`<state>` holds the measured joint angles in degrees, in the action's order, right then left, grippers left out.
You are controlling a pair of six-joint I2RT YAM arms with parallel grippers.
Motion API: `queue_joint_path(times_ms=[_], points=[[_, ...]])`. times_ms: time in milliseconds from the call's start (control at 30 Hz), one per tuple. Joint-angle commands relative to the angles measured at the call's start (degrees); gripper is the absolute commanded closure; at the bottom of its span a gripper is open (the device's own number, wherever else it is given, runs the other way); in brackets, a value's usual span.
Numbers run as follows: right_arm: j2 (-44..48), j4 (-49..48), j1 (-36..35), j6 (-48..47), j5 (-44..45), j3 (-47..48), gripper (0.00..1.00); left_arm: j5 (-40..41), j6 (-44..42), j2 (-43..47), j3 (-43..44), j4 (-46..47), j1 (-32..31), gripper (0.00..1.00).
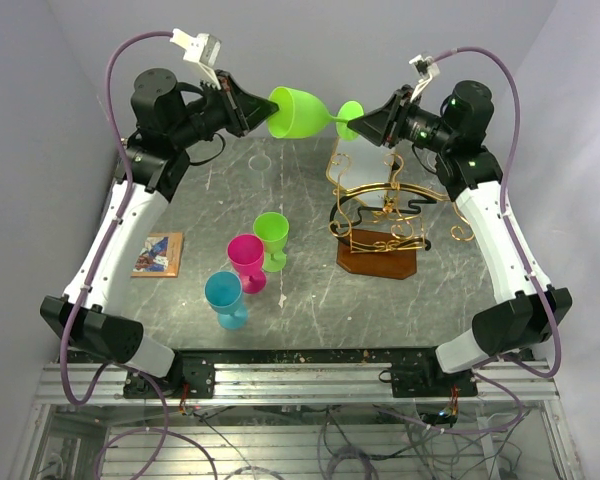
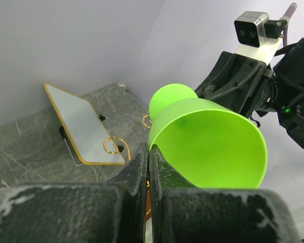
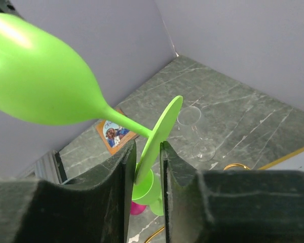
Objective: Place the wine glass upside down on the wine glass rack
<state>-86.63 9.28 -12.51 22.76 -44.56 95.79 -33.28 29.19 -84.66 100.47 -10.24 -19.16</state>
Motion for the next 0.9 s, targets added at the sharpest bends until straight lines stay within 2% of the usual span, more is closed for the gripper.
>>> queue_joint_path(times_ms=[0, 133, 233, 533, 600, 867], points=[[0.6, -0.5, -0.3, 0.4, 3.9, 0.0, 0.79, -0.1, -1.1, 2.0, 0.3, 3.0, -1.3, 0.93], [1.0, -0.2, -0.3, 0.4, 5.2, -0.7, 1.00, 0.7, -2.4, 1.7, 0.8, 2.5, -2.0, 0.93], [1.0, 1.2, -0.3, -0.5, 7.6, 0.3, 1.00, 0.2, -2.9, 1.4, 1.0, 2.7, -2.4, 0.90], [2.7, 6.8, 1.7, -7.6, 18.5, 2.3, 1.00, -1.3, -2.4, 2.4, -0.4, 2.3, -2.5, 0.42], [3.1, 7.3, 2.8, -9.0, 20.3, 2.4, 1.00, -0.1, -4.2, 3.3, -0.6, 0.2, -2.5, 0.35], [4.1, 8.6, 3.9, -24.1, 35.8, 3.7, 1.00, 6.2, -16.3, 7.4, -1.7, -9.1, -2.4, 0.20]])
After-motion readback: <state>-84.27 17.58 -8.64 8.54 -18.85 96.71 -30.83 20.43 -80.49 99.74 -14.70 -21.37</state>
